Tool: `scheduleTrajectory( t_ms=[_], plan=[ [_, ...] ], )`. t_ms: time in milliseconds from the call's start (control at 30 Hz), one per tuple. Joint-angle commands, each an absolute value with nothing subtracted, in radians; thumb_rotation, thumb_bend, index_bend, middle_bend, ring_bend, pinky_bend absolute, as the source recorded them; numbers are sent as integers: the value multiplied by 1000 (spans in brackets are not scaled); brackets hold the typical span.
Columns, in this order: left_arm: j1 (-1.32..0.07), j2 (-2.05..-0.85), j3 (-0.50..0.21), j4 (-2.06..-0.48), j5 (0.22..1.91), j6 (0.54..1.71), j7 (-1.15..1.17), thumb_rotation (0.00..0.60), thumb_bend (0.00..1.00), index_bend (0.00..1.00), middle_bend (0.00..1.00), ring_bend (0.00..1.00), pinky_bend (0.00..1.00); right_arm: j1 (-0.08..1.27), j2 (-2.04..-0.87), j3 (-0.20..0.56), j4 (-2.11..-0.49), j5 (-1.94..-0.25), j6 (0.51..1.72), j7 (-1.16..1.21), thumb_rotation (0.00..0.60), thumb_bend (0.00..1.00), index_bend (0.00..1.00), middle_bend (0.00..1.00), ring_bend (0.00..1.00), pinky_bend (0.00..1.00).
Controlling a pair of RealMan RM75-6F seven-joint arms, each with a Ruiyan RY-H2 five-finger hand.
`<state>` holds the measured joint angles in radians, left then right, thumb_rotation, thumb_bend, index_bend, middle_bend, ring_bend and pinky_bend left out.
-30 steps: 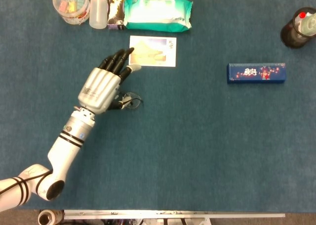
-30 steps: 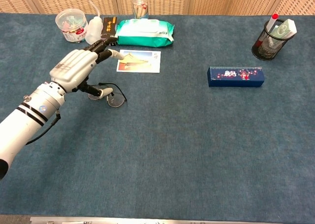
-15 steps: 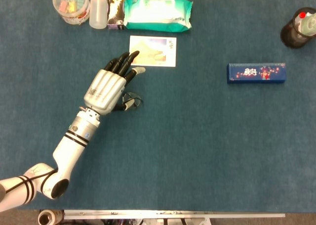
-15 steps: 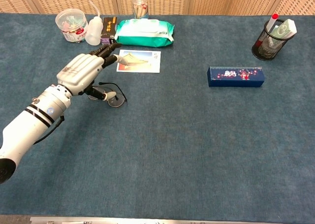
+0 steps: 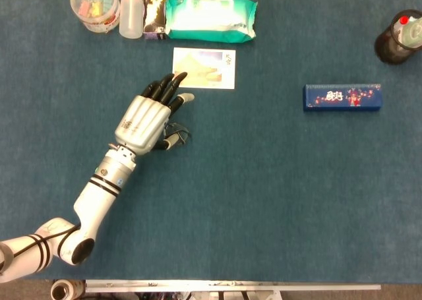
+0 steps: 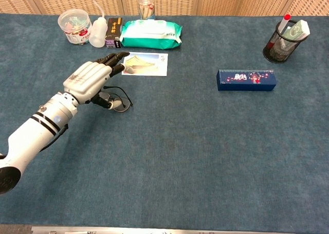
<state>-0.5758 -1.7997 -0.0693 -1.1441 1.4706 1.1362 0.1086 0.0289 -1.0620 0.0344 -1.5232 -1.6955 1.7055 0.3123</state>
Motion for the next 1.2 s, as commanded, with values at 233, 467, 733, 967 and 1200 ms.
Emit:
scheduleTrajectory(
  t_ms=[233, 467, 733, 967, 1200],
  plan=[
    [-577, -1816, -64, -1117, 1466, 1124, 118, 600, 202, 216, 0, 0, 145, 29, -1061, 35, -1523, -1695, 1705, 314, 600, 242, 275, 352, 235, 217],
    [-562, -1791, -62, -1127, 1466, 1143, 121, 600, 202, 217, 0, 0, 145, 28, -1061, 34, -1523, -1695, 1706, 314, 600, 243, 275, 352, 235, 217],
    [-532, -1708, -69, -1181, 1467, 1196, 143, 600, 203, 219, 0, 0, 145, 27, -1060, 34, -1523, -1696, 1708, 317, 600, 243, 275, 352, 235, 217],
    [-485, -1591, -81, -1297, 1470, 1279, 157, 600, 203, 219, 0, 0, 145, 26, -1060, 33, -1524, -1699, 1712, 317, 600, 242, 275, 352, 235, 217],
    [-418, -1455, -65, -1485, 1486, 1362, 140, 600, 202, 219, 0, 0, 145, 27, -1062, 31, -1525, -1702, 1708, 308, 600, 242, 275, 352, 235, 217]
  ],
)
